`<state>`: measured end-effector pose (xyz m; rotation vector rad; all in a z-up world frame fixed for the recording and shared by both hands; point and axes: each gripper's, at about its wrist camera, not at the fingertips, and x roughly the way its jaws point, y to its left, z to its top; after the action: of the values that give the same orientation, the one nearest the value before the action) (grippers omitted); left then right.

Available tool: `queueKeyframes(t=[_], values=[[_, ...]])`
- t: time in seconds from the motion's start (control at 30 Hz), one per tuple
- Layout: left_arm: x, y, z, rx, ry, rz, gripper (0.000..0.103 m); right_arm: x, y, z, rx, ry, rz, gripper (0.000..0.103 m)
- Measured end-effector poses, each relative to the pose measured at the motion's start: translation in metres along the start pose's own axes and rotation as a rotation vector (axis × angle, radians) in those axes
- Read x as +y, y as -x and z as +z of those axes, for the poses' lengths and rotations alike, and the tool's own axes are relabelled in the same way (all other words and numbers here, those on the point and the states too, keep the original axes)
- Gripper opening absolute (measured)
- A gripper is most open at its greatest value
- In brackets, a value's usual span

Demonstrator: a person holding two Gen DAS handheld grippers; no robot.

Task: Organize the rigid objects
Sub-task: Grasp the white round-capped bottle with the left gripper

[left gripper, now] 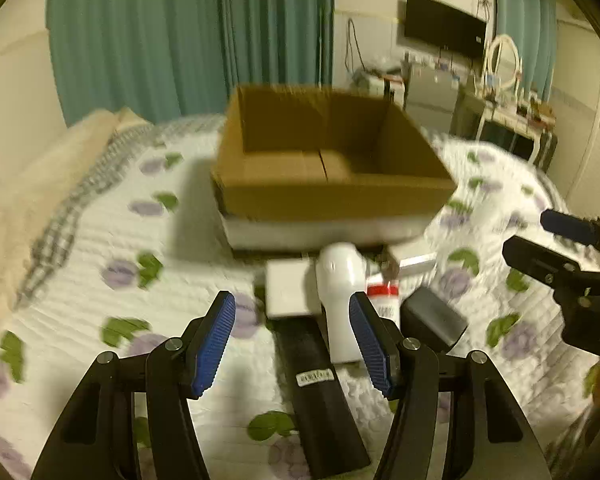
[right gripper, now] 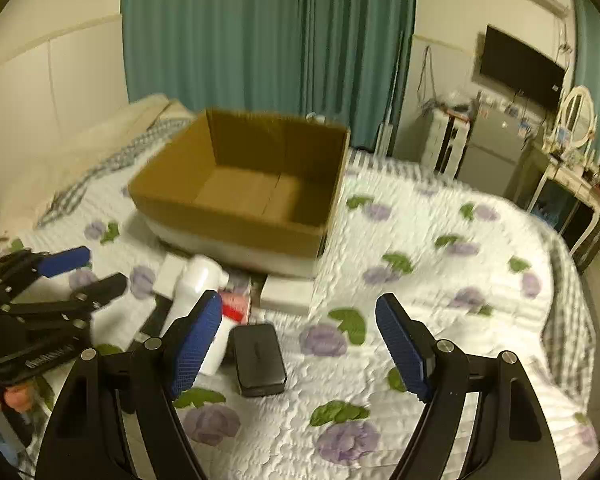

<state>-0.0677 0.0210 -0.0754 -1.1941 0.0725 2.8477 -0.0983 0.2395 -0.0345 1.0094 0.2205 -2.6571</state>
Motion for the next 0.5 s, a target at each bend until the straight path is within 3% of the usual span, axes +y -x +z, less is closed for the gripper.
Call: queueKeyframes(t=[0.13,0.4,0.43,0.5], values=[[-0.008,-0.03,-0.01,0.066,-0.011,-0.027,0.062,-0.005,-0.025,-0.01,0.061,-0.019,0.015,0.079],[-0.023,-0.066,-0.01,0.123,-0.046,-0.063,0.058,-0.005,-0.05,-0.018,0.123,-0.039,0.028,0.079],[-0.025,-0.069,-0.008,0.117,-0.048,-0.062,0.056,-0.006,-0.051,-0.018,0.127,-0.04,0.027,0.079],[-0.025,-0.072,-0.005,0.12,-0.046,-0.105,0.033,-0.005,-0.054,-0.018,0.132,-0.041,0.029,0.079]])
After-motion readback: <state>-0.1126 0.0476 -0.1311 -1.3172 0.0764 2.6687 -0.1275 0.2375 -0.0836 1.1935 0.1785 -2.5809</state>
